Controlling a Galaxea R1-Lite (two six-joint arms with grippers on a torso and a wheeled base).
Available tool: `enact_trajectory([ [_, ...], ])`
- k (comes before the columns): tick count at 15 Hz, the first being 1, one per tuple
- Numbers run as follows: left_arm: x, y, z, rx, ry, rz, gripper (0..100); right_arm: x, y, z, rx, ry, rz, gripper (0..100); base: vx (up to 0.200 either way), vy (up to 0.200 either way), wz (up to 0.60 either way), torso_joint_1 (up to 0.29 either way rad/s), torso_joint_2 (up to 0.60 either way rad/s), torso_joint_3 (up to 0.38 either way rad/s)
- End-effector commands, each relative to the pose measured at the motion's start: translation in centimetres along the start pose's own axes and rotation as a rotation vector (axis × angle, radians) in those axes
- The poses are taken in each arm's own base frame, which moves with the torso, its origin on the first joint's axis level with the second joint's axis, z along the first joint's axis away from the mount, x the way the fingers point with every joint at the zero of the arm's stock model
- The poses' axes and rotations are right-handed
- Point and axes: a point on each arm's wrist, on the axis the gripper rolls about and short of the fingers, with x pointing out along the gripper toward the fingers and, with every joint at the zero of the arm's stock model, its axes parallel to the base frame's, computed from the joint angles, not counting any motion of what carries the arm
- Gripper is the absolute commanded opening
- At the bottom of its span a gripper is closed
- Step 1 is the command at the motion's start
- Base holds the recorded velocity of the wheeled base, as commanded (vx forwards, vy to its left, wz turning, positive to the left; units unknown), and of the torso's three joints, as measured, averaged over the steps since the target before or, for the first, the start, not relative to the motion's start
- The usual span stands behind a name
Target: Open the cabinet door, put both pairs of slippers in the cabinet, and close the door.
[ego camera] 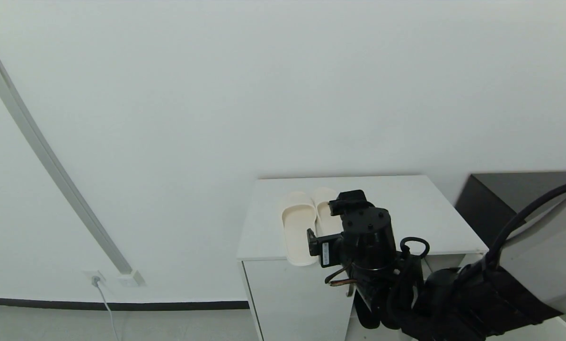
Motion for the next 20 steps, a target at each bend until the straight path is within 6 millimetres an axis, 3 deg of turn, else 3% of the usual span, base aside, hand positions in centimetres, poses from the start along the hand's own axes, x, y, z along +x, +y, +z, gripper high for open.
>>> enact_trajectory([
  [1,0.0,0.0,0.0,0.001,0.001,0.0,0,1.0,0.4,-1.5,-0.009,0.028,0.012,100,0.0,0.0,0.0,0.0,0.0,0.0],
  [15,0.0,0.0,0.0,0.0,0.001,0.0,0,9.2,0.3,-2.5,0.038,0.0,-0.007,100,0.0,0.0,0.0,0.0,0.0,0.0],
  [20,0.0,0.0,0.0,0.0,0.001,0.0,0,11.0,0.2,-2.3,0.039,0.011,-0.007,100,0.0,0.0,0.0,0.0,0.0,0.0],
])
